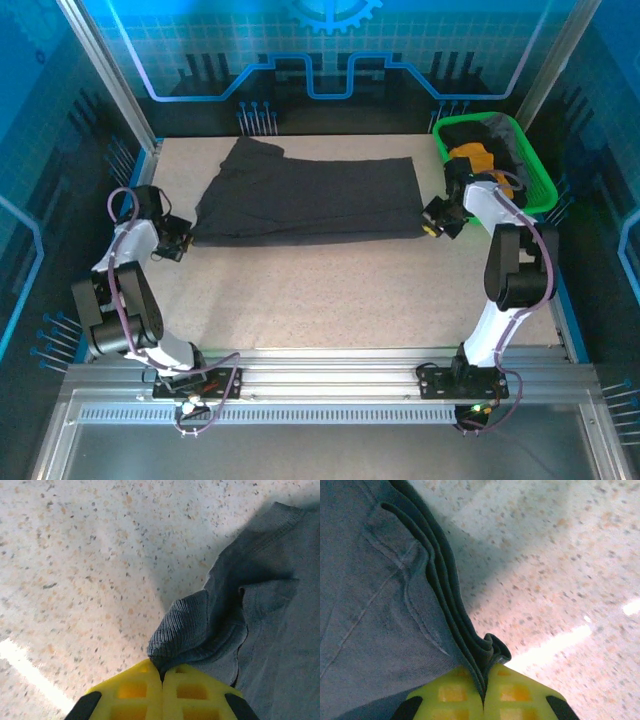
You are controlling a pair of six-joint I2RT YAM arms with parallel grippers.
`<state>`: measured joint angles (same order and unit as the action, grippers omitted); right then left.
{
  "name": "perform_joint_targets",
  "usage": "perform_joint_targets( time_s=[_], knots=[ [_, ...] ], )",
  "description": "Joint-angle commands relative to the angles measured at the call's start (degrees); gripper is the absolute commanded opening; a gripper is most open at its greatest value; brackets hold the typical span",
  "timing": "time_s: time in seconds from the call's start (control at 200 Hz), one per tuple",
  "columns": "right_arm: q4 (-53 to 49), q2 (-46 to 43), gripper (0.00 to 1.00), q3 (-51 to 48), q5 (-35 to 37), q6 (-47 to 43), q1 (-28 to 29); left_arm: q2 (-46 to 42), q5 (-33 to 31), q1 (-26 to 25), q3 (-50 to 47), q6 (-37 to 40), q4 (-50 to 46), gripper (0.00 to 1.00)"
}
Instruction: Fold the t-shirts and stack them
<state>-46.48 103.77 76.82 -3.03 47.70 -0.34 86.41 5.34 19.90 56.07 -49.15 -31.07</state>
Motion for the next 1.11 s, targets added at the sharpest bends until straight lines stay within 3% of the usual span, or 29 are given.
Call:
perform_joint_targets(
  time_s=[0.0,0.27,0.48,0.6,0.695,0.865,0.915,0.98,1.1],
  knots=[
    [-6.2,-3.5,0.0,-2.3,6.2,-0.4,0.3,-3.5,-5.2,0.0,-5.0,0.4,-4.0,0.0],
    [-4.9,-8.6,0.0,-18.2,6.6,2.0,0.3,-9.7,-5.7,-0.2,-16.7,0.8,-5.3,0.0],
    [-4.7,-8.0,0.0,-22.4,7.9,3.1,0.1,-12.2,-6.8,-0.2,-19.9,1.6,-6.2,0.0],
    [-4.7,-10.0,0.24,-22.5,7.8,3.3,-0.1,-13.5,-7.1,-0.3,-18.5,0.8,-8.2,0.34],
    [-5.2,-14.0,0.33,-20.6,8.1,2.5,0.4,-14.8,-8.2,-1.5,-15.6,-1.7,-11.0,0.47],
    [-2.2,-22.1,0.53,-14.9,6.8,-5.0,6.3,-18.0,-9.8,-11.4,-9.8,-12.1,-12.7,0.59],
    [3.3,-23.8,0.6,-15.0,-0.1,-8.3,8.3,-17.8,-8.8,-14.8,-8.6,-15.9,-12.5,0.6],
    [9.2,-23.8,0.61,-15.2,-8.8,-9.6,10.3,-16.5,-4.7,-18.7,-9.1,-21.5,-10.3,0.6],
    [15.8,-21.7,0.61,-14.5,-16.3,-9.0,15.3,-14.3,0.3,-25.3,-13.7,-32.9,-1.5,0.58]
  ],
)
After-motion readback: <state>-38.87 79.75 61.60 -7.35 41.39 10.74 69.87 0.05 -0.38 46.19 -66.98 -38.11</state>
